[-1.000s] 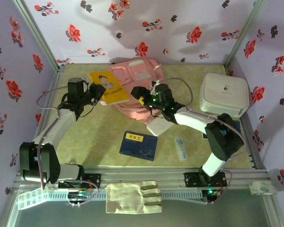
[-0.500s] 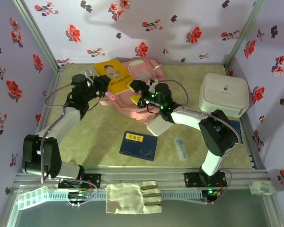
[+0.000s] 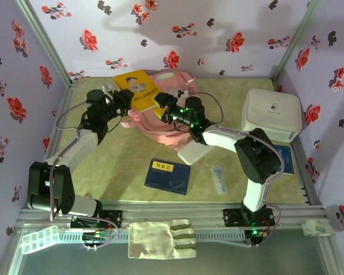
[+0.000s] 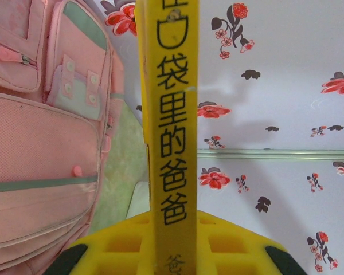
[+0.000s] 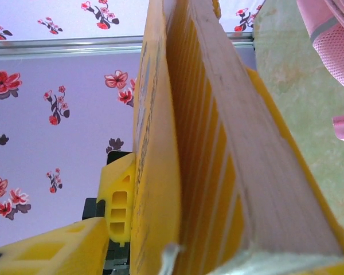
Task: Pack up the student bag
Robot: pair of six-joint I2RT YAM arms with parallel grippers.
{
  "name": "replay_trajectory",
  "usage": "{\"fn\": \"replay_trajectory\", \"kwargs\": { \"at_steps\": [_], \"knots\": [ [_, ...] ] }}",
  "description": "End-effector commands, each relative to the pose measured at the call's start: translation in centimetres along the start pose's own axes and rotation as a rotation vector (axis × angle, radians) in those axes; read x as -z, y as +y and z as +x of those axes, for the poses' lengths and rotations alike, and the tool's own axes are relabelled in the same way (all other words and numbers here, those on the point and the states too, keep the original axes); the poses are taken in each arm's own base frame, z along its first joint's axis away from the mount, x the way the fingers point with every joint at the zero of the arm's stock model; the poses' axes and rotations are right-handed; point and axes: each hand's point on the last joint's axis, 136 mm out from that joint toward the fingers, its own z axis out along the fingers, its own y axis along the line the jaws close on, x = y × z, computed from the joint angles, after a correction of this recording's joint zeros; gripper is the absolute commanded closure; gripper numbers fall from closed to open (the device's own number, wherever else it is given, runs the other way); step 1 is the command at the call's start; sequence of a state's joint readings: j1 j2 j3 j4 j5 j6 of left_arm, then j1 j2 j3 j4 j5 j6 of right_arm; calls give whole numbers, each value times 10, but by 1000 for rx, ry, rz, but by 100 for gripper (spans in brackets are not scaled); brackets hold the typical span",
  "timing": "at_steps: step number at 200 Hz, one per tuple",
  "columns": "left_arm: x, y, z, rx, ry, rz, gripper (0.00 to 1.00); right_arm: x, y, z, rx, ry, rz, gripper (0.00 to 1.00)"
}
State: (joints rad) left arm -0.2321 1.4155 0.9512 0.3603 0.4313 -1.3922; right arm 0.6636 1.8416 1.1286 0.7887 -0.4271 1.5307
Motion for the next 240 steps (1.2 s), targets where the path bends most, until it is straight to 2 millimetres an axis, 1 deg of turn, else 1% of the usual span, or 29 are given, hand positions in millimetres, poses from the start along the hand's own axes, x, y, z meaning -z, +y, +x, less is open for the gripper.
{"fn": "replay_trajectory", "kwargs": {
  "at_steps": [1, 10, 27, 44, 61, 77, 88, 104, 118, 127, 140, 161, 167, 189, 203, 211, 220, 227, 233, 235, 240],
  "knots": [
    [1, -36, 1, -42, 11, 123, 100, -8, 12, 3, 17, 17, -45, 40],
    [1, -35, 2, -41, 12, 121, 100, -10, 11, 3, 16, 18, -47, 43],
    [1, -33, 2, -45, 12, 115, 100, -10, 13, 3, 20, 23, -65, 56],
    [1, -32, 3, -50, 13, 110, 100, -8, 16, 3, 37, 16, -88, 66],
    [2, -25, 5, -48, 15, 93, 87, -4, 14, 1, 61, 1, -73, 78],
    [5, -16, 6, -67, 17, 61, 73, 2, 9, -3, 99, -21, -33, 85],
    [8, -6, 7, -80, 17, 18, 64, 8, 7, -7, 137, -39, 3, 86],
    [12, 10, 9, -123, 18, -57, 48, 20, 4, -16, 204, -74, 58, 87],
    [17, 25, 12, -165, 29, -139, 39, 33, 4, -24, 266, -109, 102, 88],
    [20, 36, 14, -188, 43, -198, 37, 43, 3, -30, 309, -133, 139, 89],
    [24, 44, 18, -237, 71, -262, 35, 58, 2, -38, 360, -164, 190, 90],
    [27, 51, 22, -339, 101, -341, 30, 83, -2, -53, 425, -209, 271, 90],
    [26, 50, 23, -370, 111, -353, 28, 91, -3, -59, 438, -229, 292, 90],
    [18, 49, 36, -502, 168, -401, 19, 122, -5, -79, 476, -302, 366, 90],
    [10, 49, 45, -592, 205, -443, 15, 142, -6, -91, 493, -352, 407, 90],
    [4, 49, 50, -646, 232, -465, 12, 153, -6, -97, 502, -379, 432, 90],
    [-4, 45, 56, -725, 258, -483, 9, 164, -8, -102, 510, -405, 462, 90],
    [-10, 50, 62, -781, 288, -515, 6, 173, -10, -106, 510, -423, 484, 90],
    [-16, 49, 66, -837, 309, -532, 4, 179, -12, -109, 509, -435, 499, 89],
    [-18, 49, 67, -856, 313, -534, 1, 181, -12, -110, 509, -441, 501, 89],
    [-23, 51, 70, -897, 338, -554, 0, 185, -14, -111, 509, -449, 512, 89]
  ]
}}
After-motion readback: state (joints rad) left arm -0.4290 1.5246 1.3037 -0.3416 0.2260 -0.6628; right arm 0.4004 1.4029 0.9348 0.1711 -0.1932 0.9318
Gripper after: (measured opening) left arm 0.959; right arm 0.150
